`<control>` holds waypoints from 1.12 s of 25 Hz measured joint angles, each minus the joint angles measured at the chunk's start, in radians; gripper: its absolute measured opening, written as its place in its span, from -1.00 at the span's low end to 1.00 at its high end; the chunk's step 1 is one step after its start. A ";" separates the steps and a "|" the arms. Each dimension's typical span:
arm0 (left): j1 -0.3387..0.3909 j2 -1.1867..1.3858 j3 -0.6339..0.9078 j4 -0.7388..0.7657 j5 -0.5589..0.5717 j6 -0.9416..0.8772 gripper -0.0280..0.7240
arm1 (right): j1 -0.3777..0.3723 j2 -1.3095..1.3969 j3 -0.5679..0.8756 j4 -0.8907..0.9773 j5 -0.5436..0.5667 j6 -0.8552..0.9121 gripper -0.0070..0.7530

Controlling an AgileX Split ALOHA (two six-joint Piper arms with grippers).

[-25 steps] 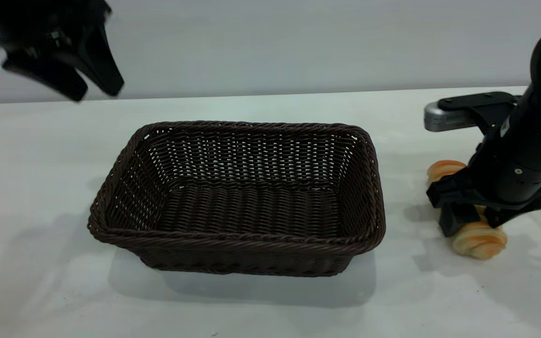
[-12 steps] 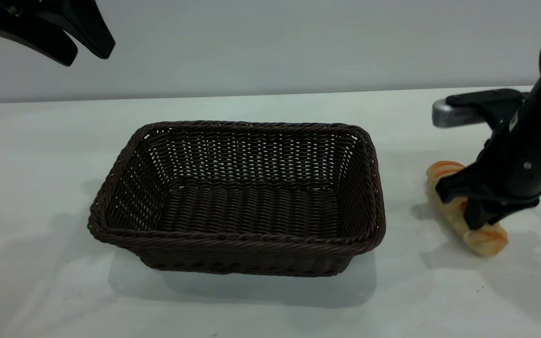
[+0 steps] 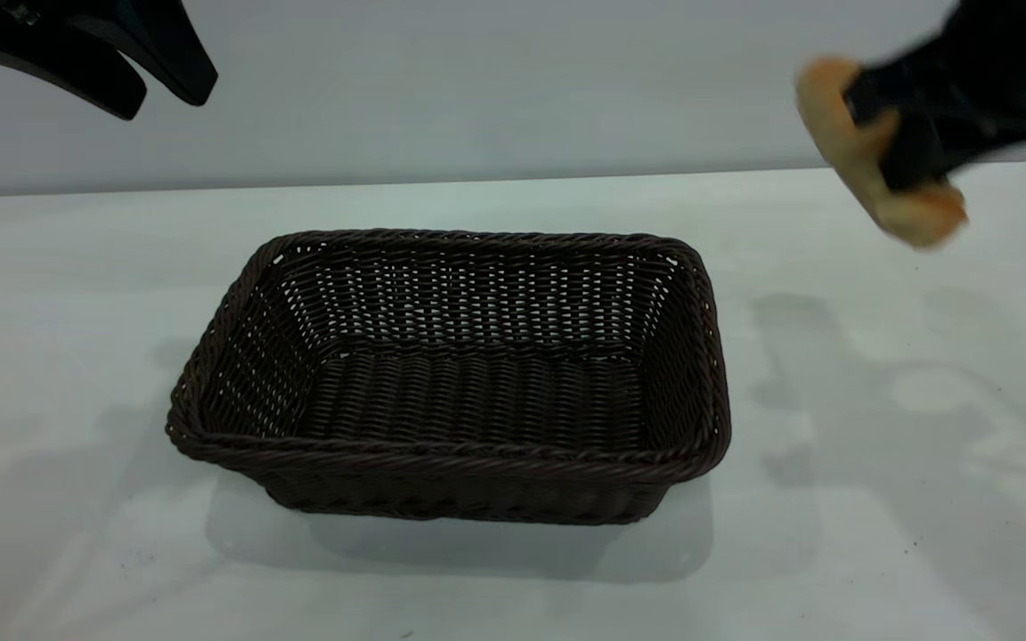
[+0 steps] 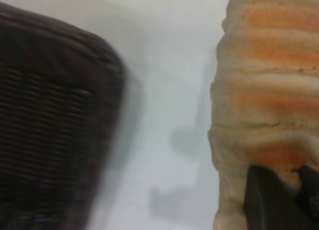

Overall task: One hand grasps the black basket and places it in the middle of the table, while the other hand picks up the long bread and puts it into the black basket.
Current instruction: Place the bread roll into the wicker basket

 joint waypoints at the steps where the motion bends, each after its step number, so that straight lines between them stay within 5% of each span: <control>1: 0.000 0.000 0.000 0.000 -0.001 0.000 0.52 | 0.025 -0.019 0.000 0.003 0.000 0.000 -0.89; 10: 0.000 0.000 0.000 -0.001 -0.007 -0.001 0.52 | 0.274 0.022 -0.007 0.013 -0.099 0.000 -0.89; 19: 0.000 -0.026 0.000 -0.001 -0.012 -0.001 0.52 | 0.320 0.177 -0.007 0.013 -0.202 -0.001 -0.82; 22: 0.000 -0.073 0.000 -0.002 -0.020 -0.001 0.52 | 0.322 0.208 -0.007 0.013 -0.221 -0.019 -0.59; 28: 0.000 -0.181 0.000 -0.002 -0.020 0.000 0.52 | 0.337 0.215 -0.008 0.013 -0.242 -0.027 0.26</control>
